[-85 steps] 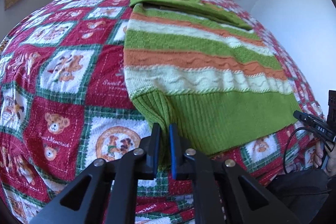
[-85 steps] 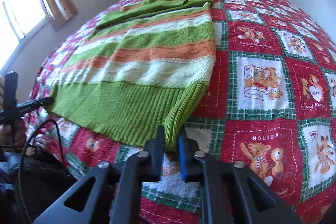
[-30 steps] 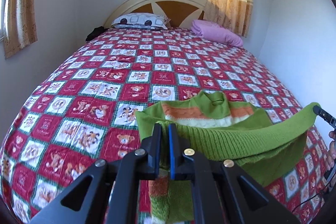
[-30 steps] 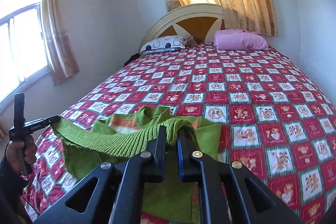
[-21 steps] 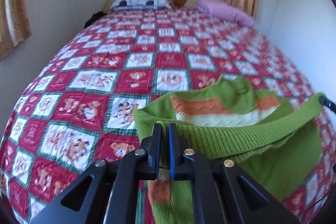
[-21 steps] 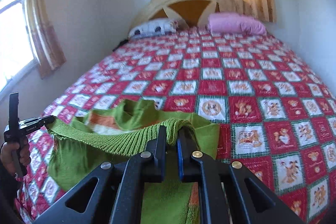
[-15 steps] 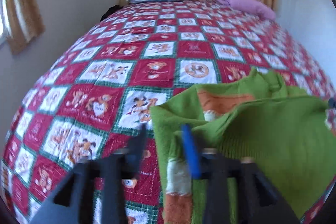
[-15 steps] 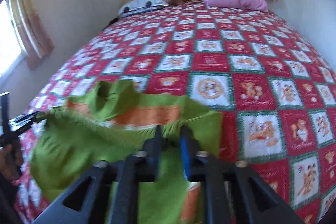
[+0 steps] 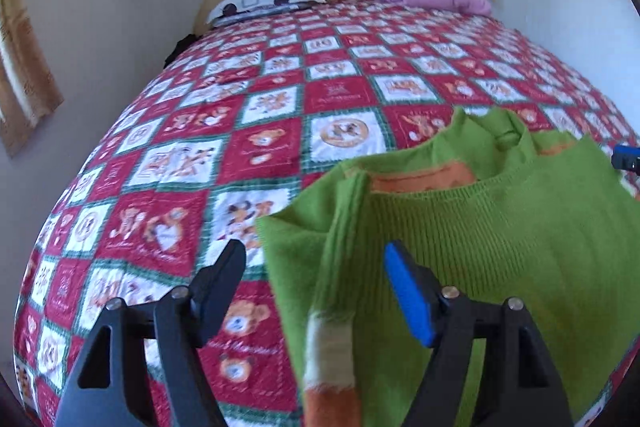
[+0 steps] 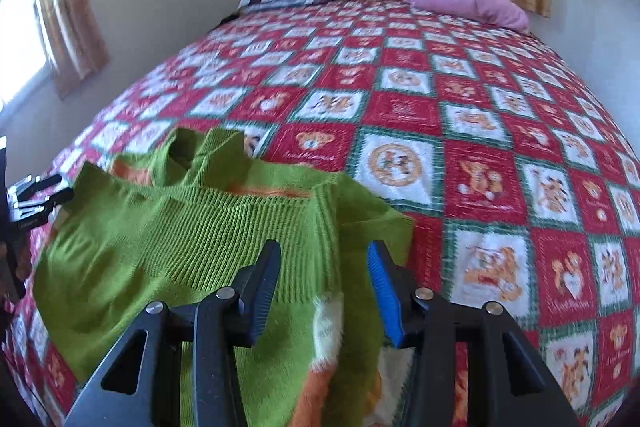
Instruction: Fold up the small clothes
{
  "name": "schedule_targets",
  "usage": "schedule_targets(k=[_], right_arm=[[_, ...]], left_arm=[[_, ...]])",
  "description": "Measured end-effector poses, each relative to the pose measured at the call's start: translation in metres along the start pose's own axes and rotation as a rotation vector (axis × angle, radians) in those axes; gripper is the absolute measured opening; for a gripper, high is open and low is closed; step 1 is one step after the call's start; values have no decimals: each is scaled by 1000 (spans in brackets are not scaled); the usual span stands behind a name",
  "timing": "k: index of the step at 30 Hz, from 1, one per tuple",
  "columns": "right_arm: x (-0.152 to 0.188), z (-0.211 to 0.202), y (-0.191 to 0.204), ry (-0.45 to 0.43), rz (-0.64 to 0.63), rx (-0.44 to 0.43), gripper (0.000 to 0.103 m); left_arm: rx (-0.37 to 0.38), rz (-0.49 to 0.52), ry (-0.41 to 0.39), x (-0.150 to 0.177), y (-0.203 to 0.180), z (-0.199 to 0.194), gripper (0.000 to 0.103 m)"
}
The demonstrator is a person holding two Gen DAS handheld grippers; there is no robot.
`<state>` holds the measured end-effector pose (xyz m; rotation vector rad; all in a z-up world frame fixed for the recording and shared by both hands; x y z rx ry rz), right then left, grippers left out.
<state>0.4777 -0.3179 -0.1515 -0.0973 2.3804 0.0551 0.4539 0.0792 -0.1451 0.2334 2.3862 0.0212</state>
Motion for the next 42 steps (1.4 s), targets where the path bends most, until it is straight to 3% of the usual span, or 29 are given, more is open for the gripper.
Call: schedule_targets(k=[1, 2, 3, 4, 6, 11, 14, 17, 20, 23, 24, 25, 26, 27, 29, 31, 35, 39, 41, 42], right_arm=[[1, 6, 3, 14, -18, 6, 47], [1, 15, 7, 35, -47, 22, 47], [2, 24, 11, 52, -83, 55, 42], [2, 29, 13, 56, -111, 91, 7], [0, 33, 16, 57, -142, 116, 5], [-25, 4, 9, -65, -99, 111, 5], [-41, -3, -2, -120, -44, 123, 4], [-44, 9, -5, -93, -15, 139, 4], [-31, 35, -10, -10, 3, 170, 4], [-13, 57, -19, 64, 22, 189, 5], [-12, 57, -21, 58, 31, 186, 6], [-12, 54, -21, 50, 32, 178, 15], [-13, 50, -22, 45, 28, 190, 22], [-14, 41, -23, 39, 24, 218, 34], [-13, 21, -20, 13, 37, 198, 35], [-7, -5, -14, -10, 74, 108, 35], [34, -48, -2, 6, 97, 28, 35], [80, -55, 6, 93, 78, 28, 35], [98, -58, 6, 109, 78, 52, 35], [106, -61, 10, 108, 83, 24, 35]], left_arm=[[-6, 11, 5, 0, -2, 5, 74], [-14, 33, 17, 0, -5, 11, 58], [-11, 50, 32, 1, -7, 15, 19], [9, 56, 58, 2, -8, 19, 6], [11, 34, 75, 1, -4, 21, 6], [28, -41, -61, -21, 10, -9, 6], [15, -62, -64, -28, 12, -3, 6], [0, -63, -12, -24, 11, 24, 6], [-33, -57, 62, -13, 7, 51, 11], [-76, -40, 55, -11, 5, 51, 17], [-82, -39, 46, -12, 5, 47, 33], [-96, -42, 35, -12, 7, 41, 45], [-116, -58, 23, -12, 12, 32, 71], [-128, -82, -11, -12, 17, 18, 78], [-98, -99, -55, -10, 20, -4, 78], [-66, -89, -77, 1, 18, -30, 78], [-40, -64, -87, 39, 13, -63, 91], [-42, -23, -43, 72, 4, -59, 91], [-57, -25, -30, 83, 3, -53, 91], [-51, -37, -20, 88, 3, -52, 91]])
Point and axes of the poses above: each gripper's, at about its wrist camera, not at the fingertips, and z roughly the way its jaws point, y to its left, x to its underside, the point moved 7 cm from there along z, roughly the way its jaws point, and after that the axes turned 4 degrees about x, right-handed, at the moved point
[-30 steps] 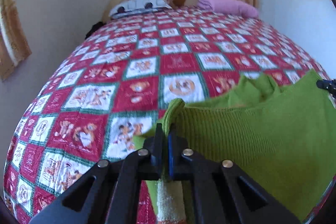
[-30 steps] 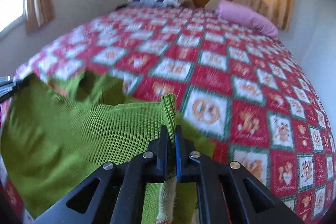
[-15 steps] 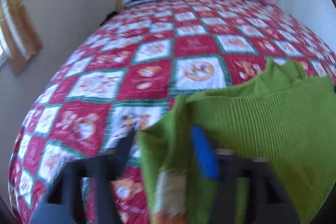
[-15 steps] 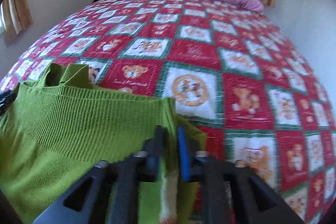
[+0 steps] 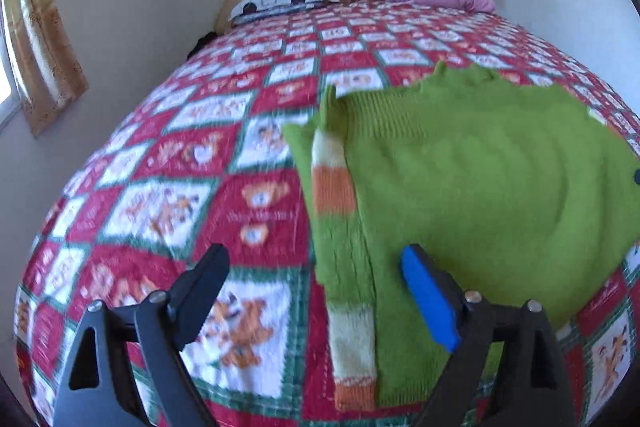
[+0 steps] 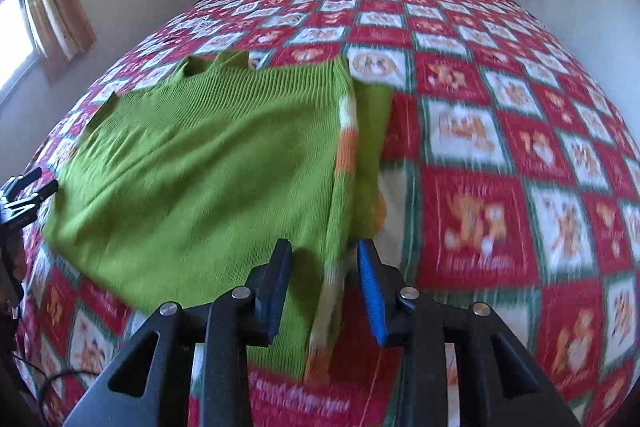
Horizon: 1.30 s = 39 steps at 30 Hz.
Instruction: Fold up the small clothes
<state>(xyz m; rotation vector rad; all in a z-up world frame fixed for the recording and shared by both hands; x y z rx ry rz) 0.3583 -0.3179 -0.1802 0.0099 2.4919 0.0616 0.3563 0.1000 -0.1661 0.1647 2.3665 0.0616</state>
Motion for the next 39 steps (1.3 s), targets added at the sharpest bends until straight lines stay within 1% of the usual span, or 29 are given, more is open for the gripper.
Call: schedule_targets(k=[1, 2, 3, 5, 8, 11, 15, 17, 18, 19, 20, 21, 23, 24, 26, 27, 28, 29, 30, 31, 32, 33, 34, 35, 36, 37, 39], right_arm=[[4, -1, 1, 3, -2, -10, 33], [8, -2, 1, 0, -1, -1, 24], [10, -5, 0, -10, 11, -5, 6], [13, -18, -1, -32, 34, -30, 6], [22, -32, -1, -43, 19, -23, 5], [40, -20, -7, -14, 30, -16, 4], [39, -16, -11, -29, 68, -12, 5], [38, -18, -8, -14, 52, 4, 6], [37, -22, -7, -15, 43, 19, 13], [36, -26, -8, -22, 38, 37, 28], [32, -35, -8, -38, 25, 81, 34], [27, -44, -6, -71, 6, 113, 38], [12, -58, 5, -131, -34, 130, 38], [5, -61, 12, -145, -50, 125, 38], [-12, -61, 34, -162, -88, 82, 38], [-22, -56, 49, -174, -120, 52, 41], [-31, -47, 62, -167, -155, 45, 45], [-39, -34, 71, -140, -173, 49, 46], [-48, -15, 78, -109, -167, 36, 46], [-53, -5, 80, -98, -154, 24, 46], [-58, 9, 80, -80, -135, 23, 46], [-60, 26, 75, -52, -115, 45, 46], [-58, 37, 71, -33, -95, 58, 46], [-54, 51, 64, -4, -68, 47, 46], [-52, 54, 59, -22, -50, 23, 48], [-51, 53, 57, -40, -40, 8, 48], [-48, 51, 52, -57, -28, -19, 48]], left_arm=[[5, -16, 10, 4, 0, 3, 91], [7, -31, 16, 6, 1, 5, 91], [6, -40, 15, 7, 1, 4, 91], [16, -59, 16, 6, 2, 2, 91], [28, -70, 37, 15, 2, 6, 94], [41, -85, 48, 20, 3, 8, 97], [37, -97, 49, 22, 6, 6, 98], [20, -105, 34, 20, 10, -2, 98], [2, -112, 18, 18, 15, -8, 98], [-12, -119, -5, 14, 20, -14, 98], [-20, -125, -32, 8, 24, -20, 98], [-26, -127, -48, 3, 27, -23, 98], [-27, -123, -76, -16, 29, -25, 98], [-24, -117, -80, -25, 27, -23, 98], [-37, -112, -86, -44, 21, -13, 99], [-38, -114, -73, -49, 19, -5, 99], [-45, -119, -56, -55, 16, 6, 99], [-66, -123, -48, -59, 15, 15, 99], [-96, -123, -26, -60, 15, 26, 99], [-114, -124, -2, -58, 16, 34, 99], [-143, -127, 37, -54, 18, 46, 99], [-164, -137, 68, -49, 22, 55, 101], [-161, -150, 95, -42, 26, 63, 103], [-136, -170, 97, -36, 29, 68, 103], [-118, -183, 91, -35, 30, 68, 103], [-94, -208, 95, -32, 34, 68, 103], [-72, -229, 94, -28, 36, 67, 103]])
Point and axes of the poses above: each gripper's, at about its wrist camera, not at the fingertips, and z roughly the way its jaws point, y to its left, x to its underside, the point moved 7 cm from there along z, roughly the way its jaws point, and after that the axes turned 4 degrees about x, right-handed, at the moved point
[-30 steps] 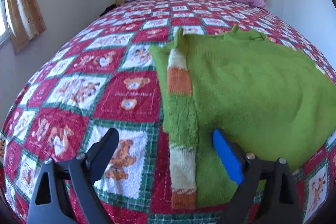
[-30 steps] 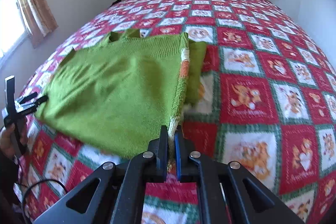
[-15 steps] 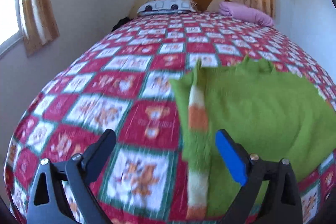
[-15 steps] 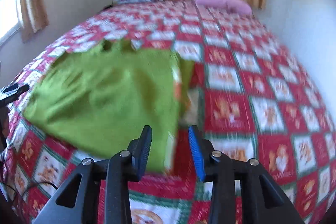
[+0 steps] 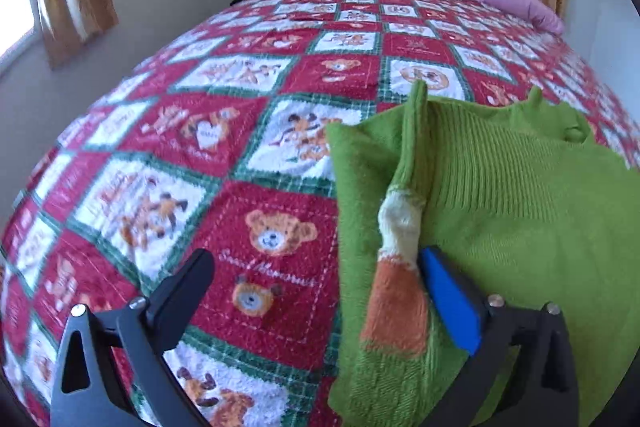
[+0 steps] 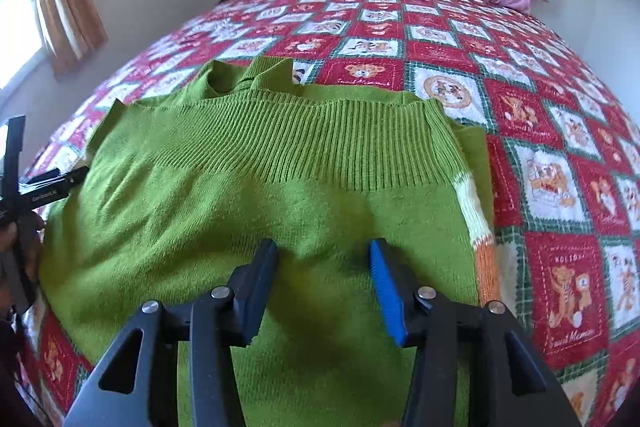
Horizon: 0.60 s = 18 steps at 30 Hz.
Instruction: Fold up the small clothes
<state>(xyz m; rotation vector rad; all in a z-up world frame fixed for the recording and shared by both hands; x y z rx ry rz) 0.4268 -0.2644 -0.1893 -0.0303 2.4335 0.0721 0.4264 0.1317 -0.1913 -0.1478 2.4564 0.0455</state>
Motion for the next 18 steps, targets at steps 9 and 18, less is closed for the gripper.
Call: schedule_targets(k=[9, 18], right_arm=[[3, -38, 19, -57, -63, 51, 50], [61, -30, 99, 15, -329, 86, 51]], left_arm=[[-51, 30, -40, 3, -5, -7, 103], [33, -69, -31, 22, 7, -16, 103]])
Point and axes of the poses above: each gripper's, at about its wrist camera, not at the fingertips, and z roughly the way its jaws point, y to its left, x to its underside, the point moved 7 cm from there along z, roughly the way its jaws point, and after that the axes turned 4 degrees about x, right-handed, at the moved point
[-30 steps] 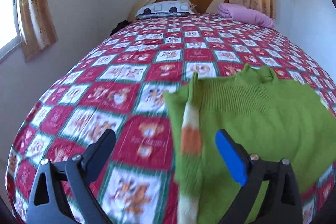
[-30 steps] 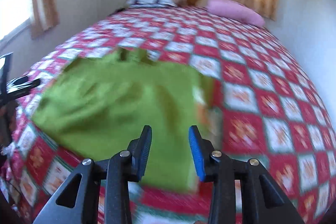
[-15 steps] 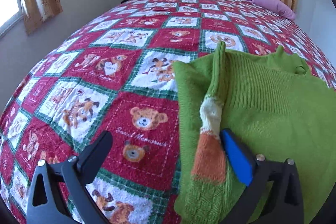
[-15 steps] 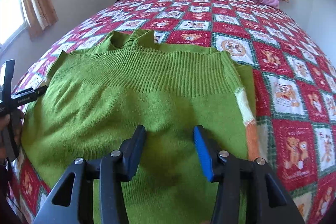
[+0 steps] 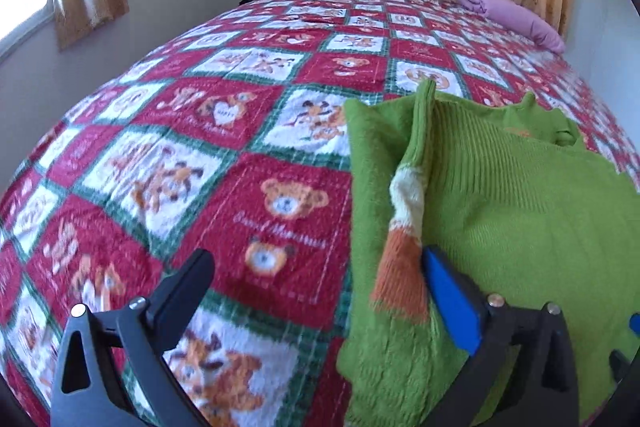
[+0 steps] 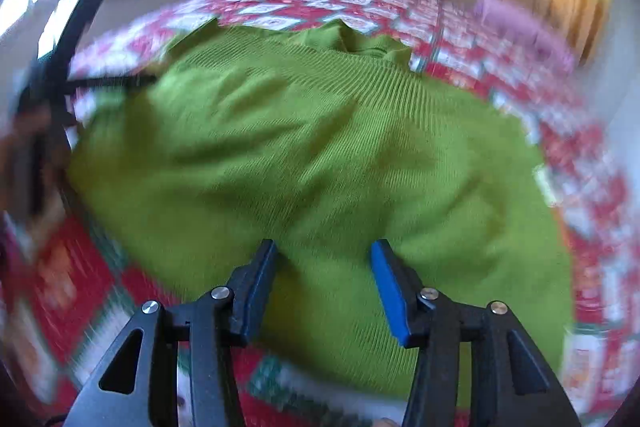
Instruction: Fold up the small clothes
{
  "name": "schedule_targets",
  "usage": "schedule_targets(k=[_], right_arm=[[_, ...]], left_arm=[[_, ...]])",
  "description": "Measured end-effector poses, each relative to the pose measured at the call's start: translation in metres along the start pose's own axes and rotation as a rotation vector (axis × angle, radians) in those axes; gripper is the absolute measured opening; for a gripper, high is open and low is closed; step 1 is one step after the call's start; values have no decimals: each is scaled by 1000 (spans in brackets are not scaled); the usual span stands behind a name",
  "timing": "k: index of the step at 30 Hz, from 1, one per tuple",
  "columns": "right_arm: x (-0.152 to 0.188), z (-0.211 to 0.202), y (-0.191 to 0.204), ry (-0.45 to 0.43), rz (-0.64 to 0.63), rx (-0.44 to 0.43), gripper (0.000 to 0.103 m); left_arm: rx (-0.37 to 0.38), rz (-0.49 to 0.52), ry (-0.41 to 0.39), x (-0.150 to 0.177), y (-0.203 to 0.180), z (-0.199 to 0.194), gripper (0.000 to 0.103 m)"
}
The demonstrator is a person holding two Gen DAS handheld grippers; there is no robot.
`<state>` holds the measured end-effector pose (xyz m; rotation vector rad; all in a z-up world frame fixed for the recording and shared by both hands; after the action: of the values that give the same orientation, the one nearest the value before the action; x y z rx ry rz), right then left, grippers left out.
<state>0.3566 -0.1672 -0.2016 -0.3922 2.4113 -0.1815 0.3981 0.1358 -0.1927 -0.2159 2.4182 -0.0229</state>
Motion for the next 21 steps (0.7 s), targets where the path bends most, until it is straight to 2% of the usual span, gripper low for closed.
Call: schedule_targets(k=[2, 3, 5, 7, 8, 10, 11, 14, 16, 17, 18, 21], right_arm=[[3, -11, 2, 11, 4, 31, 50], [0, -17, 5, 3, 18, 5, 50], [-13, -30, 14, -64, 17, -40, 50], [-25, -36, 25, -125, -18, -40, 53], [-25, -29, 30, -105, -24, -50, 54], [-6, 4, 40, 68, 19, -122, 54], [-5, 1, 35, 26, 72, -143, 54], [3, -15, 22, 5, 88, -186, 54], [2, -34, 3, -79, 120, -154, 54], [2, -44, -19, -128, 154, -106, 54], [5, -48, -33, -141, 179, -67, 54], [24, -32, -87, -73, 272, 37, 54]], left_arm=[[32, -35, 7, 3, 4, 0, 103], [46, -49, 13, 3, 5, 1, 103], [40, -43, 13, 3, 3, 1, 103], [41, -45, 12, 3, 3, 1, 103], [47, -52, 14, 4, 3, 1, 103], [60, -62, 11, 5, 6, 0, 103], [67, -61, 8, 6, 6, -2, 103], [100, -56, -4, 7, 4, -5, 103], [123, -68, -10, 7, 6, -6, 103], [126, -71, -9, 7, 6, -6, 103], [120, -66, -9, 7, 6, -6, 103], [103, -52, -8, 7, 4, -6, 103]])
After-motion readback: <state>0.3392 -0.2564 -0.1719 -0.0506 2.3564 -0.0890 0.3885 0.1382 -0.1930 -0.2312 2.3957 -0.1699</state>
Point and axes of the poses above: each gripper's, at about its wrist camera, not at the fingertips, and z roughly the way its jaws point, y to its left, x to its underside, the point moved 7 cm from there along z, roughly the way its jaws point, and after that the axes turned 4 degrees about x, right-handed, at the moved point
